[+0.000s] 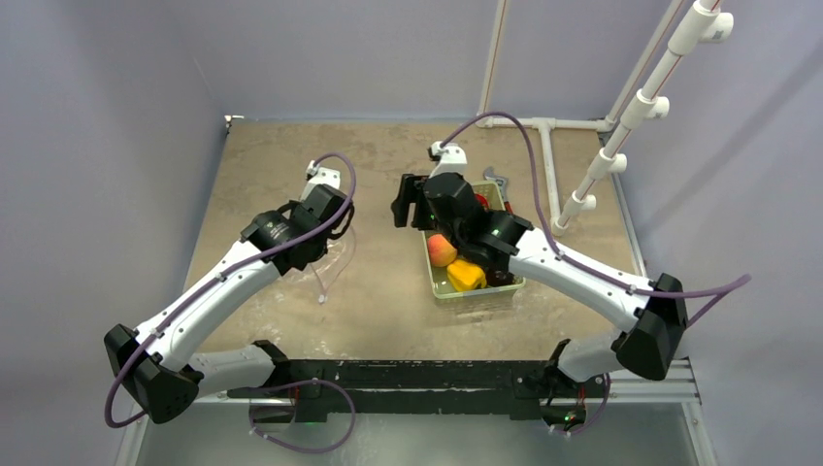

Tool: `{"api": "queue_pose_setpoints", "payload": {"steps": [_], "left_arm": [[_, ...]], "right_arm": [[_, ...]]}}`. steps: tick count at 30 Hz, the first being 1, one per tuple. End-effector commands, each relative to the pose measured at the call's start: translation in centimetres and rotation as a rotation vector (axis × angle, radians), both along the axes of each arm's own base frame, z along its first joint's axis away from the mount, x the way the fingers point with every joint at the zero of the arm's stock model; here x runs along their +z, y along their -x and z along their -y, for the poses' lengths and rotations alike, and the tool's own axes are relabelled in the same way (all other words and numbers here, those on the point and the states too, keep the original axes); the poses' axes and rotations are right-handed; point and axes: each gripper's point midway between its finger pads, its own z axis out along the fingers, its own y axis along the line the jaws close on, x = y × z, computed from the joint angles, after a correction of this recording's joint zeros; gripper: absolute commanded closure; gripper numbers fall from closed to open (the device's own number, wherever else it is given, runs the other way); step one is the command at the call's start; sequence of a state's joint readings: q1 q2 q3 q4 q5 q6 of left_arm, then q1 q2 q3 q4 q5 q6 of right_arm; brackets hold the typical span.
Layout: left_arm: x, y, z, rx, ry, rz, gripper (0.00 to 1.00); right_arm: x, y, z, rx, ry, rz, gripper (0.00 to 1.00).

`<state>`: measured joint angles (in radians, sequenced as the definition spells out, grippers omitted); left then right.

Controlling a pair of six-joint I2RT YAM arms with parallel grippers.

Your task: Place the food in the zip-top bag and seal the zipper

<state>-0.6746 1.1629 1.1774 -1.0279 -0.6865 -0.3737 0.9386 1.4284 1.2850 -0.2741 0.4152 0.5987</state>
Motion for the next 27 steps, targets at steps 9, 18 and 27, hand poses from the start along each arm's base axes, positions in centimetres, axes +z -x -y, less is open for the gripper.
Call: {"api": "queue_pose_setpoints", "payload": {"steps": [9, 18, 27], "left_arm": [[-0.8, -0.4, 1.6, -0.046, 0.101, 0.03, 1.0], [-1.4, -0.3, 2.3, -0.064, 0.163, 0.051, 1.0], [-1.4, -0.7, 3.6, -0.095, 0.234, 0.088, 1.0]], "right_arm": [[-3.5, 0.1, 10.3, -0.311, 0.118, -0.118, 0.15], [-7.4, 0.8, 13.3, -0.383, 0.171, -0.236, 0.08], [-9.3, 0.3, 16.2, -0.507, 0.149, -0.309, 0.05]]}}
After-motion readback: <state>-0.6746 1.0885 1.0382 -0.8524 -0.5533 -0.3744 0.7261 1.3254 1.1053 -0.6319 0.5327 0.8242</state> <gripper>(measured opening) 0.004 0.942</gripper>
